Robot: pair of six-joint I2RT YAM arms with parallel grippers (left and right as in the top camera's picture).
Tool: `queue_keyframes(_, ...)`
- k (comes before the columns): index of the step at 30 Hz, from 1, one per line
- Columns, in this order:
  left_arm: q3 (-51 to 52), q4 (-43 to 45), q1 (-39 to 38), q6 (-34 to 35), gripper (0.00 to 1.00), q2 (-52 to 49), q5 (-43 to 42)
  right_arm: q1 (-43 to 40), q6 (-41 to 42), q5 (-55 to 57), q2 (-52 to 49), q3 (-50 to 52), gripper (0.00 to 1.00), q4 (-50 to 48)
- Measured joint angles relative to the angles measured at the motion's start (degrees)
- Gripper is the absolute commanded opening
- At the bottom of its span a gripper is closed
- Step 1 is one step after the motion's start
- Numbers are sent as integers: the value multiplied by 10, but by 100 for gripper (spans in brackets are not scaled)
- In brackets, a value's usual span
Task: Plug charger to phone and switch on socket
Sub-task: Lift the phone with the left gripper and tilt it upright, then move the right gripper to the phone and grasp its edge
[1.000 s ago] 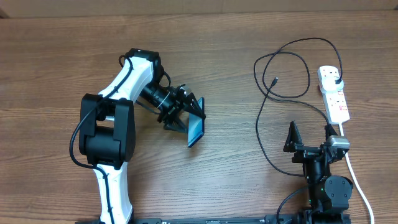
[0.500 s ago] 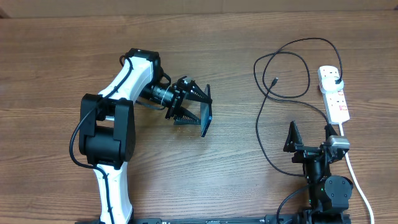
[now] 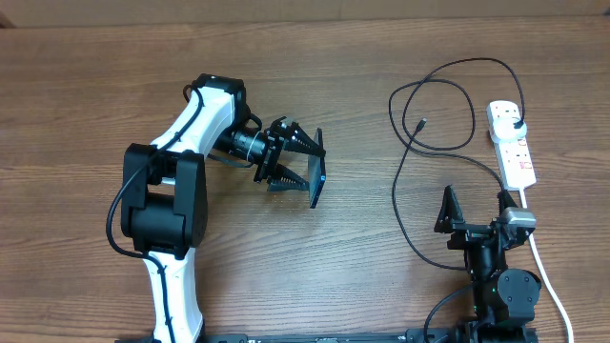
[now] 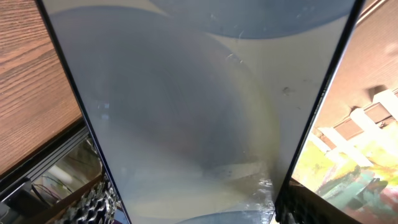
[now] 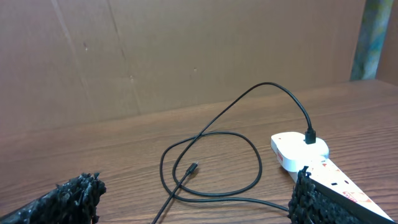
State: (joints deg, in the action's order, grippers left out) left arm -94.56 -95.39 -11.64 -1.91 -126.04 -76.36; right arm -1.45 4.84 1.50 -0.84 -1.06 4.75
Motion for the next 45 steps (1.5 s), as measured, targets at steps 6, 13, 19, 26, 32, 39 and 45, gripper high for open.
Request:
queue_keyframes(6, 0, 0, 0, 0, 74, 0, 0, 0, 0, 0, 0, 0, 100, 0)
queue_keyframes(13, 0, 0, 0, 0, 73, 0, 0, 0, 0, 0, 0, 0, 100, 0)
queue_keyframes(19, 0, -1, 0, 0, 73, 0, -2, 0, 0, 0, 0, 0, 100, 0)
queue_keyframes(26, 0, 3, 0, 0, 73, 0, -2, 0, 43, -62, 0, 0, 100, -17)
queue_keyframes(32, 0, 7, 0, 0, 73, 0, -2, 0, 318, -306, 0, 0, 100, -15)
queue_keyframes(39, 0, 9, 0, 0, 73, 0, -2, 0, 484, -387, 0, 0, 99, -76)
queue_keyframes(45, 0, 9, 0, 0, 73, 0, -3, 0, 476, -366, -7, -25, 99, 14)
